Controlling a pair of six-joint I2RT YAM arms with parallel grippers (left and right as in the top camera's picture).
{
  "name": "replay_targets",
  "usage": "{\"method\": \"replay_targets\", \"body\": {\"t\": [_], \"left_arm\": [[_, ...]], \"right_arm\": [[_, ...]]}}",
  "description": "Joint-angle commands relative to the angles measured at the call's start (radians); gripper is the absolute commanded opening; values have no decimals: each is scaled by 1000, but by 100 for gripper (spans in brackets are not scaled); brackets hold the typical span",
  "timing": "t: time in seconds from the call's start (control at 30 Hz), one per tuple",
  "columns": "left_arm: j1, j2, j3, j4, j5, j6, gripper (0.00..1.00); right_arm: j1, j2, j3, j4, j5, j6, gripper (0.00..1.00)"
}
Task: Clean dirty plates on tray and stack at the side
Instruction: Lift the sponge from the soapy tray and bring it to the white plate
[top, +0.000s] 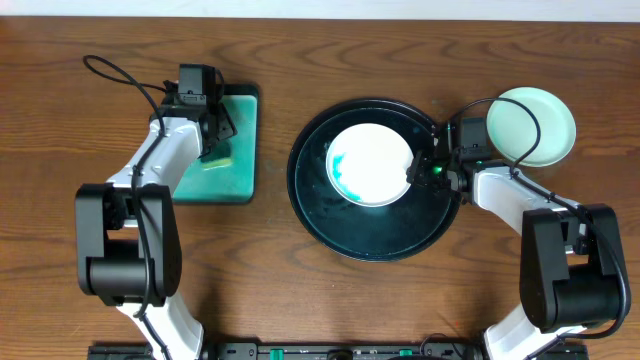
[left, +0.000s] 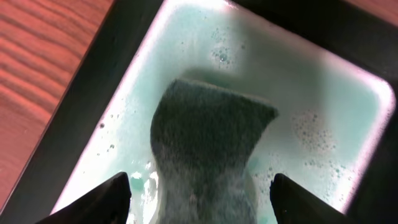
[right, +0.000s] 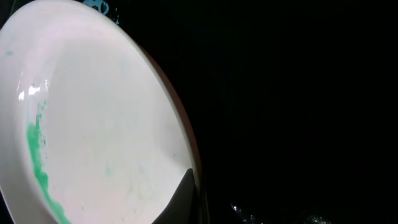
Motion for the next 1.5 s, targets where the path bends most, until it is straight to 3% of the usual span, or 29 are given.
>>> {"method": "replay_targets", "body": {"t": [0.0, 0.27, 0.3, 0.4, 0.53, 0.57, 0.9, 1.17, 1.47], "left_arm": [[23, 65, -3, 14, -6, 4, 71], [39, 126, -3, 37, 23, 5, 68], [39, 128, -3, 43, 47, 5, 64], [39, 128, -3, 59, 74, 4, 40], [39, 127, -3, 64, 73, 5, 19], [39, 118, 0, 53, 73, 5, 8], [38, -46, 2, -53, 86, 5, 7], [23, -143, 2, -79, 326, 42, 7], [-68, -172, 2, -111, 332, 34, 7]], "right_arm": [[14, 43, -4, -10, -8, -39, 2], [14, 43, -3, -5, -8, -39, 1], [14, 43, -3, -5, -8, -39, 1], [14, 43, -3, -5, -8, -39, 1], [14, 43, -4, -5, -8, -39, 2], [14, 43, -4, -5, 3, -39, 1], [18, 43, -5, -2, 46, -104, 2], [18, 43, -5, -3, 85, -57, 2], [18, 43, -5, -6, 85, -45, 2]]}}
